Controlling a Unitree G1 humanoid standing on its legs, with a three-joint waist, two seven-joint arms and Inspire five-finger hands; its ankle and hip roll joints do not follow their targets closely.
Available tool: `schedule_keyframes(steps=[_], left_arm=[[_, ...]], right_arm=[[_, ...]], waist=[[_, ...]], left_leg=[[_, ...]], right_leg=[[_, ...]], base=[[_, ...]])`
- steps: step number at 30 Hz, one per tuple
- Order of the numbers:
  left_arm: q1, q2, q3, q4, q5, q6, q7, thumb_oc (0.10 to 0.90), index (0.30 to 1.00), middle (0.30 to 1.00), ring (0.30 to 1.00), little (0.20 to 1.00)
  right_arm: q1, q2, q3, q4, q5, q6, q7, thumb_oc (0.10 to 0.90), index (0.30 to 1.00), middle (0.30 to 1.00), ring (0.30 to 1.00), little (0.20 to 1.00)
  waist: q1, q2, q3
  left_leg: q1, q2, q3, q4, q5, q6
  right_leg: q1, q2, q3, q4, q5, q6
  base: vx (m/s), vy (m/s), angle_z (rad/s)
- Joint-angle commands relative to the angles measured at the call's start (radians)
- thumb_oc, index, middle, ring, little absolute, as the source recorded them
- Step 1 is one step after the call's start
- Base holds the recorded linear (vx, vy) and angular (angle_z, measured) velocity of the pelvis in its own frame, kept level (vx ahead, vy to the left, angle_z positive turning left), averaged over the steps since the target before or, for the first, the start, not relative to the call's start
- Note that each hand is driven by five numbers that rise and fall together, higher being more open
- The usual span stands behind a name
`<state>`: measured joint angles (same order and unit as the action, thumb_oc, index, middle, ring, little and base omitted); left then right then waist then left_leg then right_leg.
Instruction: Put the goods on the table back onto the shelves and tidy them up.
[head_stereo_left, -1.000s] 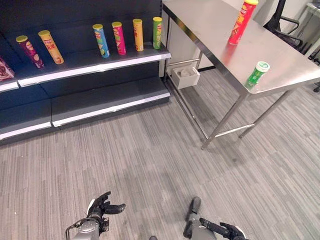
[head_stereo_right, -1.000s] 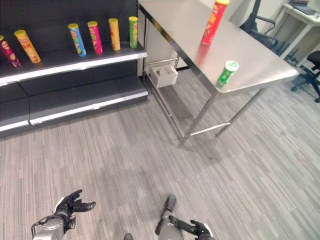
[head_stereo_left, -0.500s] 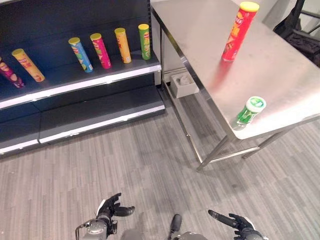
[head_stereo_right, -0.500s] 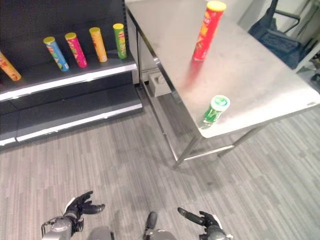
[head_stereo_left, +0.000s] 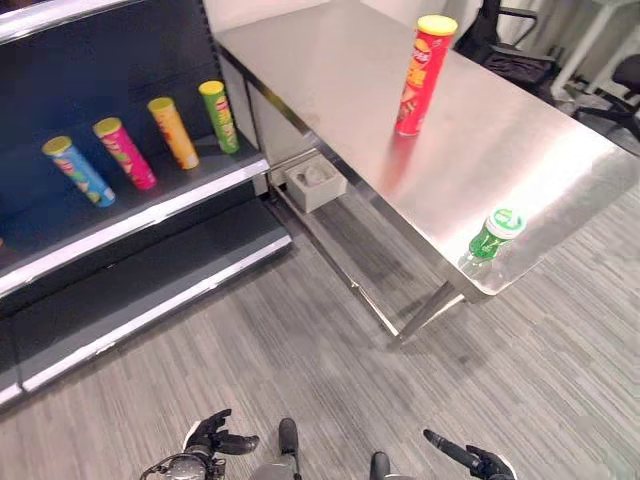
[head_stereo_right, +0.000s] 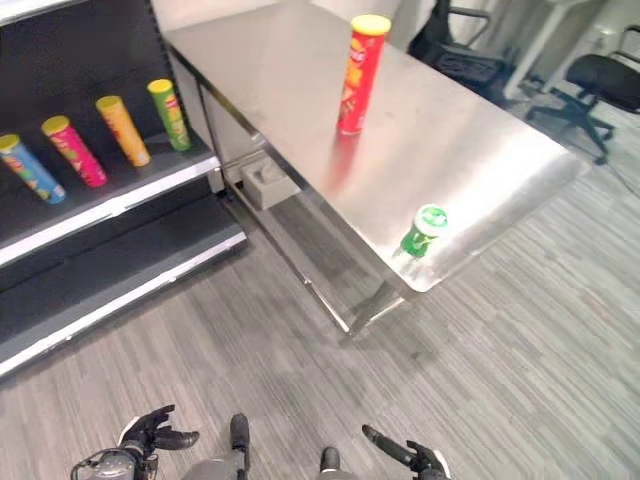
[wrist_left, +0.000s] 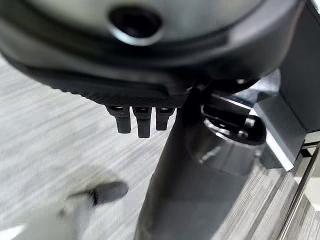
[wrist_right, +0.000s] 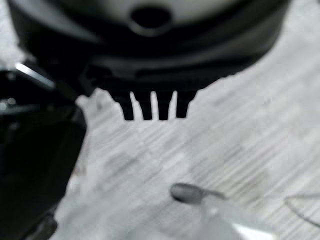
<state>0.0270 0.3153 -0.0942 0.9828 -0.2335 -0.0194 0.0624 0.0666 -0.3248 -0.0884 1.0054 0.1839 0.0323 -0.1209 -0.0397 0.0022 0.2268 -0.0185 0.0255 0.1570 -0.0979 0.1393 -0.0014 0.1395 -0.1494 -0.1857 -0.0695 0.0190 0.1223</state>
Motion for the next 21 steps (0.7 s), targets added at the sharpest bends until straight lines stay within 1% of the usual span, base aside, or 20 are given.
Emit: schedule_keyframes(steps=[1, 2, 3, 4, 6, 7, 8, 10, 11, 13, 14, 15, 17, 19, 21], left_arm=[[0.011, 0.030, 0.023, 0.008, 0.045, -0.045, 0.017, 0.800, 0.900, 0.900, 0.900, 0.900], [0.016, 0.019, 0.032, 0.023, 0.066, -0.047, 0.016, 0.800, 0.900, 0.900, 0.900, 0.900], [0.015, 0.018, 0.031, 0.023, 0.066, -0.047, 0.017, 0.800, 0.900, 0.900, 0.900, 0.900], [0.015, 0.008, 0.036, 0.047, 0.084, -0.046, 0.011, 0.800, 0.900, 0.900, 0.900, 0.900], [0.006, 0.000, 0.034, 0.072, 0.099, -0.042, 0.007, 0.800, 0.900, 0.900, 0.900, 0.900], [0.006, 0.000, 0.034, 0.072, 0.099, -0.042, 0.007, 0.800, 0.900, 0.900, 0.900, 0.900], [0.007, -0.002, 0.029, 0.076, 0.107, -0.043, 0.004, 0.800, 0.900, 0.900, 0.900, 0.900], [0.007, 0.003, 0.018, 0.072, 0.118, -0.043, -0.007, 0.800, 0.900, 0.900, 0.900, 0.900], [0.010, 0.014, 0.014, 0.069, 0.116, -0.045, -0.024, 0.800, 0.900, 0.900, 0.900, 0.900], [0.016, 0.024, 0.022, 0.068, 0.125, -0.048, -0.040, 0.800, 0.900, 0.900, 0.900, 0.900], [0.019, 0.025, 0.023, 0.069, 0.128, -0.050, -0.043, 0.800, 0.900, 0.900, 0.900, 0.900], [0.028, 0.026, 0.019, 0.073, 0.126, -0.050, -0.051, 0.800, 0.900, 0.900, 0.900, 0.900], [0.042, 0.021, 0.012, 0.075, 0.133, -0.050, -0.061, 0.800, 0.900, 0.900, 0.900, 0.900], [0.054, 0.017, 0.008, 0.079, 0.138, -0.047, -0.067, 0.800, 0.900, 0.900, 0.900, 0.900], [0.058, 0.017, 0.009, 0.079, 0.139, -0.048, -0.067, 0.800, 0.900, 0.900, 0.900, 0.900]], right_arm=[[0.041, -0.163, -0.117, -0.166, 0.027, -0.072, -0.140, 0.800, 0.900, 0.900, 0.900, 0.900], [0.066, -0.214, -0.202, -0.291, 0.007, -0.087, -0.177, 0.800, 0.900, 0.900, 0.900, 0.900], [0.069, -0.214, -0.205, -0.295, 0.006, -0.085, -0.178, 0.800, 0.900, 0.900, 0.900, 0.900], [0.077, -0.262, -0.271, -0.389, -0.011, -0.105, -0.196, 0.800, 0.900, 0.900, 0.900, 0.900], [0.092, -0.303, -0.342, -0.500, -0.018, -0.117, -0.202, 0.800, 0.900, 0.900, 0.900, 0.900], [0.092, -0.303, -0.343, -0.501, -0.018, -0.116, -0.202, 0.800, 0.900, 0.900, 0.900, 0.900], [0.089, -0.333, -0.379, -0.536, -0.012, -0.129, -0.199, 0.800, 0.900, 0.900, 0.900, 0.900], [0.065, -0.381, -0.403, -0.570, 0.012, -0.150, -0.185, 0.800, 0.900, 0.900, 0.900, 0.900], [0.032, -0.440, -0.411, -0.635, 0.046, -0.176, -0.146, 0.800, 0.900, 0.900, 0.900, 0.900], [-0.003, -0.495, -0.382, -0.807, 0.068, -0.207, -0.053, 0.800, 0.900, 0.900, 0.900, 0.900], [-0.011, -0.501, -0.376, -0.838, 0.083, -0.211, -0.032, 0.800, 0.900, 0.900, 0.900, 0.900], [-0.048, -0.493, -0.353, -0.871, 0.176, -0.231, 0.017, 0.800, 0.900, 0.900, 0.900, 0.900], [-0.073, -0.477, -0.324, -0.876, 0.211, -0.231, 0.043, 0.800, 0.900, 0.900, 0.900, 0.900], [-0.092, -0.479, -0.289, -0.884, 0.203, -0.224, 0.060, 0.800, 0.900, 0.900, 0.900, 0.900], [-0.097, -0.483, -0.280, -0.885, 0.199, -0.222, 0.065, 0.800, 0.900, 0.900, 0.900, 0.900]], waist=[[0.007, -0.009, -0.046], [-0.005, -0.013, -0.051], [-0.003, -0.012, -0.051], [-0.011, -0.019, -0.057], [-0.018, -0.024, -0.062], [-0.017, -0.024, -0.061], [-0.020, -0.026, -0.064], [-0.018, -0.031, -0.069], [-0.012, -0.039, -0.075], [0.003, -0.050, -0.088], [0.007, -0.052, -0.091], [0.019, -0.056, -0.101], [0.034, -0.056, -0.112], [0.048, -0.057, -0.118], [0.050, -0.056, -0.119]], left_leg=[[0.074, 0.072, 0.024, 0.028, -0.117, -0.078], [0.089, 0.061, 0.036, 0.025, -0.131, -0.068], [0.090, 0.060, 0.037, 0.025, -0.132, -0.068], [0.101, 0.051, 0.043, 0.022, -0.141, -0.060], [0.107, 0.044, 0.047, 0.019, -0.148, -0.054], [0.107, 0.044, 0.047, 0.019, -0.148, -0.054], [0.109, 0.041, 0.048, 0.018, -0.152, -0.052], [0.113, 0.036, 0.050, 0.017, -0.158, -0.048], [0.116, 0.031, 0.050, 0.016, -0.161, -0.045], [0.118, 0.028, 0.053, 0.015, -0.165, -0.044], [0.120, 0.028, 0.054, 0.015, -0.165, -0.045], [0.123, 0.029, 0.051, 0.015, -0.165, -0.048], [0.125, 0.032, 0.046, 0.014, -0.165, -0.051], [0.126, 0.035, 0.039, 0.014, -0.163, -0.056], [0.126, 0.036, 0.037, 0.013, -0.162, -0.058]], right_leg=[[-0.088, -0.021, -0.004, 0.021, 0.029, 0.067], [-0.092, -0.031, 0.008, 0.030, 0.034, 0.075], [-0.092, -0.032, 0.008, 0.031, 0.034, 0.076], [-0.095, -0.040, 0.010, 0.037, 0.037, 0.082], [-0.095, -0.049, 0.010, 0.041, 0.039, 0.088], [-0.095, -0.049, 0.010, 0.041, 0.039, 0.088], [-0.097, -0.054, 0.008, 0.044, 0.043, 0.092], [-0.099, -0.060, 0.006, 0.048, 0.047, 0.096], [-0.101, -0.065, 0.002, 0.046, 0.055, 0.101], [-0.099, -0.074, -0.009, 0.040, 0.065, 0.105], [-0.097, -0.075, -0.012, 0.038, 0.066, 0.106], [-0.088, -0.077, -0.025, 0.033, 0.064, 0.104], [-0.076, -0.077, -0.042, 0.025, 0.060, 0.102], [-0.066, -0.076, -0.055, 0.018, 0.057, 0.098], [-0.061, -0.075, -0.060, 0.015, 0.057, 0.096]], base=[[0.13, 0.267, -0.61], [0.07, 0.173, -0.42], [0.06, 0.188, -0.39], [0.03, 0.111, -0.28], [0.02, 0.098, -0.16], [0.01, 0.058, -0.04], [0.00, 0.047, -0.02], [0.01, 0.063, -0.01], [0.01, 0.051, -0.01], [0.01, 0.020, -0.02], [0.03, -0.022, 0.00], [0.04, -0.039, 0.04], [0.04, -0.042, 0.12], [0.02, -0.044, 0.21], [0.01, -0.032, 0.20]])
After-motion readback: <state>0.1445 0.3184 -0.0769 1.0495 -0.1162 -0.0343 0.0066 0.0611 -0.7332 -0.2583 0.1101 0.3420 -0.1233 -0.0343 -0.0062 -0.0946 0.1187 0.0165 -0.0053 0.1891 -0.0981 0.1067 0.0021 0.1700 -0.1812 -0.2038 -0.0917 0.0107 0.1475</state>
